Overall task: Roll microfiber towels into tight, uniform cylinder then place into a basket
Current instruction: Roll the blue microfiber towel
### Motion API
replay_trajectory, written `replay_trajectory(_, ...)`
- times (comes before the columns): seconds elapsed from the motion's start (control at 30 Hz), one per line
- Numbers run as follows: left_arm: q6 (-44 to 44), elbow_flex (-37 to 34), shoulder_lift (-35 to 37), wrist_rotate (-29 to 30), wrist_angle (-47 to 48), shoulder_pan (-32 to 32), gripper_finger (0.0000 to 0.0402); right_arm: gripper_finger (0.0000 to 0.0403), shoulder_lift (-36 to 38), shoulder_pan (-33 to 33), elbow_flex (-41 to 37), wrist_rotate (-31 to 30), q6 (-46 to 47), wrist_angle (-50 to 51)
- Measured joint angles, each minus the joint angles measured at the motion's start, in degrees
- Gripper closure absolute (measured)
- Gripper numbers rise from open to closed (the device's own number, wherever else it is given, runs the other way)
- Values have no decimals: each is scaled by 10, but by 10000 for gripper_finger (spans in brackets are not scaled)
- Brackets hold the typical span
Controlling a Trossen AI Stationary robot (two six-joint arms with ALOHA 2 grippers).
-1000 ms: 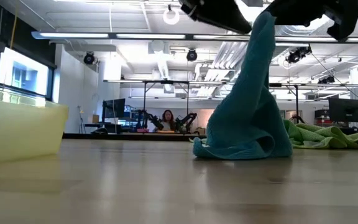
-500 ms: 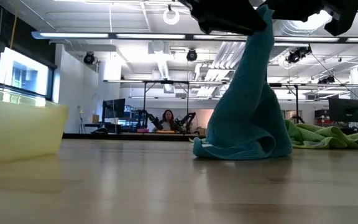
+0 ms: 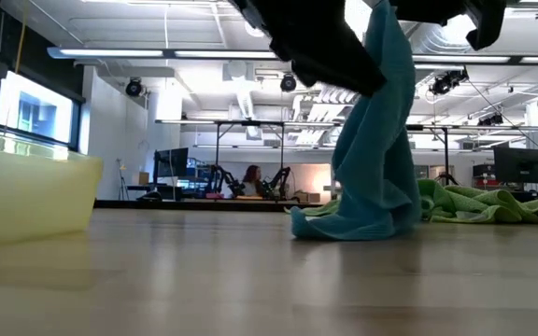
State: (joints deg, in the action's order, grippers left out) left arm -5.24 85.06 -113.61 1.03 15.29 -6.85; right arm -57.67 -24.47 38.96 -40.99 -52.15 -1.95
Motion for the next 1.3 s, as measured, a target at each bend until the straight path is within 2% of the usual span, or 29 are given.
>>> replay_trajectory(0.3,47,0,-30,35,2,-2,296,403,0,0,0,-5,8,-13)
replay_trajectory(0.4,64,0,-32,66,5,-4,296,403,0,0,0,-6,9,-14)
replay_trajectory(0.6,119,0,-32,91,5,-3,296,403,0,0,0,-10,37,-17)
replay_trajectory(0.93,164,0,-60,107,1,-3,297,403,0,0,0,-10,38,-20)
replay_trajectory(1.1,171,0,-65,135,8,-4,331,403,0,0,0,-13,49,-21)
replay_trajectory(1.23,168,0,-64,117,4,-4,387,403,0,0,0,-14,77,-15)
replay_trajectory(1.3,175,0,-64,106,5,-4,396,403,0,1,0,-14,90,-9)
